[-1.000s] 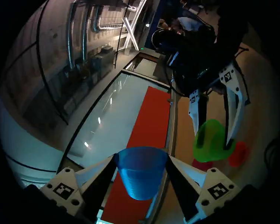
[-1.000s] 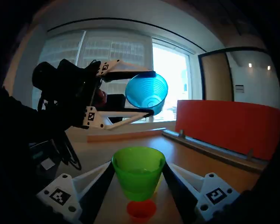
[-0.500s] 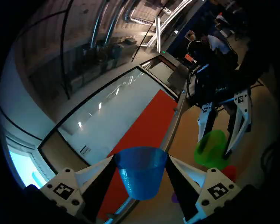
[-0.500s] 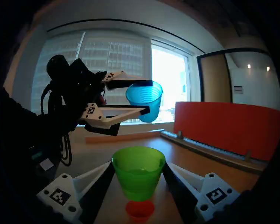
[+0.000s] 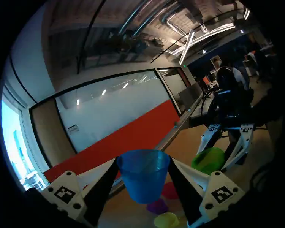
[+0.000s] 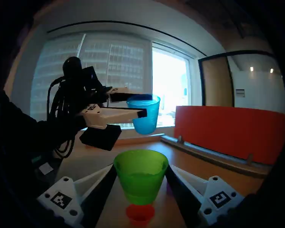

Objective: Pour water

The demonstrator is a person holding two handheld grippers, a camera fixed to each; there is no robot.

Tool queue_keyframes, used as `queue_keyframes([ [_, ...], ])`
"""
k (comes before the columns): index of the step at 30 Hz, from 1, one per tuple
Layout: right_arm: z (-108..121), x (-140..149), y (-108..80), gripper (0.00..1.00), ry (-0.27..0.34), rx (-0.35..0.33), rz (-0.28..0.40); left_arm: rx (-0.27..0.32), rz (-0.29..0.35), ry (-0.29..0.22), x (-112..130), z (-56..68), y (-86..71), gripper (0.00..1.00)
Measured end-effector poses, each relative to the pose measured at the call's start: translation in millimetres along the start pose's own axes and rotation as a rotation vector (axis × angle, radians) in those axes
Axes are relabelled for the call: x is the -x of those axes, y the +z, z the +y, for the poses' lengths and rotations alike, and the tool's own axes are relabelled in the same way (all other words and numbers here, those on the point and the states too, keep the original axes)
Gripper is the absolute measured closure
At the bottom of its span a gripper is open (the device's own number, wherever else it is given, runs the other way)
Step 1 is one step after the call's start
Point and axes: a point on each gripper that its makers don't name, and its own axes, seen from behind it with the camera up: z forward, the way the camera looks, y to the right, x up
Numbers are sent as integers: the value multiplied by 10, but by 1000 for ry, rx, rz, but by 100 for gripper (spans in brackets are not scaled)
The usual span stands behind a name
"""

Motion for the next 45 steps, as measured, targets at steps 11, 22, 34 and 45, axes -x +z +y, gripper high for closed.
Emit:
queue_keyframes([
  [11, -13, -49, -8, 10, -4, 2, 8, 44, 24, -275, -82, 3, -29, 12],
  [22, -1, -65, -53, 10, -11, 10, 2, 43, -14, -383, 54, -34, -55, 12],
  [34, 125, 12, -170, 10, -16, 40, -44, 67, -118, -403, 445, 60, -128, 11],
  [45, 273, 161, -244, 10, -12, 64, -97, 101, -217, -417, 880, 238, -195, 11],
])
